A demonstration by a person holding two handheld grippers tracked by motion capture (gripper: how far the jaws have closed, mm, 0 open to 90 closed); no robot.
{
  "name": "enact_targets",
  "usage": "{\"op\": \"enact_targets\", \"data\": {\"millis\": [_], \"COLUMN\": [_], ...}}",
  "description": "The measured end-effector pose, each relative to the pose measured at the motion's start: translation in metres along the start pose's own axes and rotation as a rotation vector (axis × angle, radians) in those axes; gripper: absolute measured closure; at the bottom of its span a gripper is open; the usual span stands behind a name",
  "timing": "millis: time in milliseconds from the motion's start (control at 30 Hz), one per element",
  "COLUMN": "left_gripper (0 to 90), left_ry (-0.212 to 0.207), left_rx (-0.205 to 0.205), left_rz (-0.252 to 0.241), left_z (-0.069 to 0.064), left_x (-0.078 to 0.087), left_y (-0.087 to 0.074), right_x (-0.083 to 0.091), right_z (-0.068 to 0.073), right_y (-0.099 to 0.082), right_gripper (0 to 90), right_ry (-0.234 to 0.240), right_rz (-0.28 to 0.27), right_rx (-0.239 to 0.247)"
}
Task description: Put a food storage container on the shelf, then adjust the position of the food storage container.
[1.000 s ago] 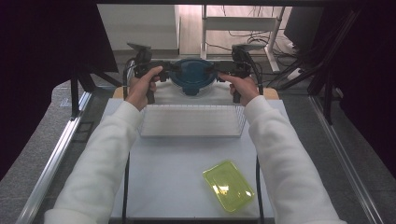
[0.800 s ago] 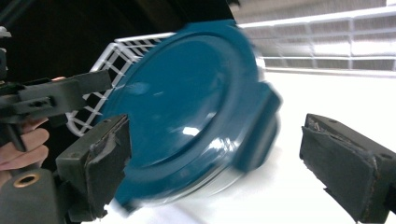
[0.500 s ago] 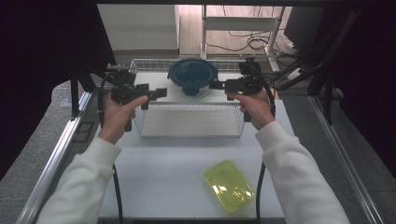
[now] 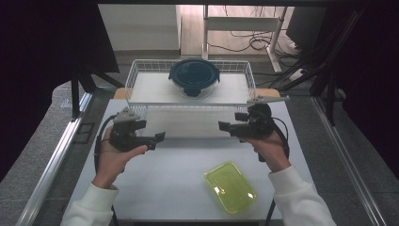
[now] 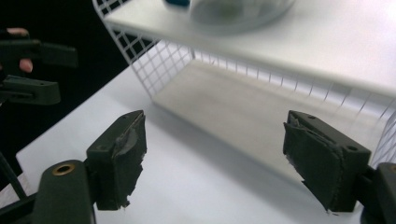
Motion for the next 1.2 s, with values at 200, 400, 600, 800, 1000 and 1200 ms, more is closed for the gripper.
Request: {"op": "enact_targets", "data": {"millis": [200, 400, 600, 800, 1000, 1200], "left_gripper": [18.2, 19.0, 19.1, 19.2, 19.5, 19.3], "left_ry": [-0.03, -0.069, -0.025, -0.017, 0.005, 0.017], "left_rx": [-0.001, 0.06, 0.075, 0.089, 0.056, 0.055], "left_rz": [-0.003, 0.032, 0.074, 0.063, 0.066, 0.075], "left_z": [-0.01, -0.017, -0.014, -0.013, -0.019, -0.016], "left_x": [-0.008, -0.026, -0.03, -0.026, -0.028, -0.03], "left_y": [-0.023, -0.072, -0.098, -0.105, -0.104, -0.105], "right_x": [0.001, 0.004, 0.002, 0.0, -0.001, 0.001], "right_z": [-0.001, 0.003, 0.008, 0.011, 0.002, -0.001], "right_y": [-0.032, -0.071, -0.1, -0.133, -0.14, -0.142], "right_gripper": [24.1, 27.0, 27.4, 27.7, 28.7, 28.9], "right_ry": [-0.012, -0.035, -0.034, -0.057, -0.089, -0.076], "right_rz": [0.007, 0.022, 0.042, 0.086, 0.107, 0.108], "right_rx": [0.014, 0.032, 0.006, -0.004, -0.025, -0.054]}}
Point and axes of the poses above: each handheld gripper's, and its own axes: x roughly backward along the jaws, y roughly out of its top, z roughly to its left, the point moved 10 cm from there along -x, roughly forward along the jaws, and after that the axes turned 12 degrees about z, right-handed, at the moved point
